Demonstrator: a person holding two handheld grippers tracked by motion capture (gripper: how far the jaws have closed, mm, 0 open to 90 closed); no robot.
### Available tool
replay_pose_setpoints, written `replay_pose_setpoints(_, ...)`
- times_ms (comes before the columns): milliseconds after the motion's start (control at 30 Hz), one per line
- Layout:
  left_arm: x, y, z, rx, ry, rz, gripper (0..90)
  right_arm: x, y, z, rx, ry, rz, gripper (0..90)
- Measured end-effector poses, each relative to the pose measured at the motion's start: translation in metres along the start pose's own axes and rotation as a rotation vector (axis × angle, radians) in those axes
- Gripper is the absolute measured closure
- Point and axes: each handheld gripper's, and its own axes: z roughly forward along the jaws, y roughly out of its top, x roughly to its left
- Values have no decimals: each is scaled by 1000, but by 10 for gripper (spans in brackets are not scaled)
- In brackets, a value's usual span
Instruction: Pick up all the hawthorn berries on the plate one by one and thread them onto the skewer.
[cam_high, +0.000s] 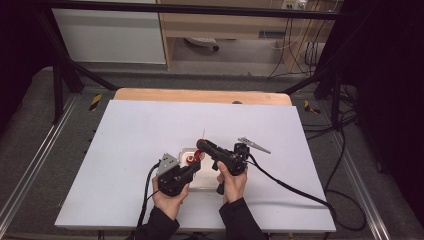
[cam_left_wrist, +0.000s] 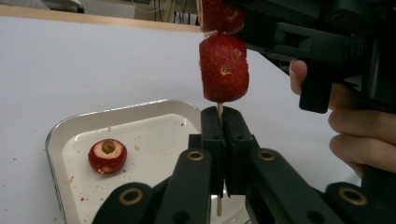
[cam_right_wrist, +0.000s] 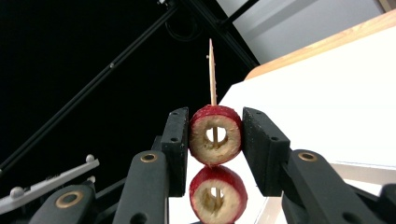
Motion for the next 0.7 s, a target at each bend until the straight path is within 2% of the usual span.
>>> replay_pose_setpoints(167,4,-2,-1,11,-18,26,883,0,1,-1,31,-14,-27,603)
replay_pose_setpoints(233,8,-2,-6,16,-14,53,882,-1,2,-4,35,-16,-38,534)
replay_pose_setpoints(367,19,-4,-17,51,-12,98,883,-5,8,-18,57,-54,-83,432)
replay_pose_setpoints(500,31,-7,-27,96,7,157,881,-12,11,-31,144,-118,-150,298)
replay_pose_setpoints(633,43,-10,-37,130,10,172,880,-15,11,-37,240,-161,-237,168)
replay_pose_setpoints(700,49,-13,-43,146,11,182,880,-17,10,-38,287,-178,-273,136)
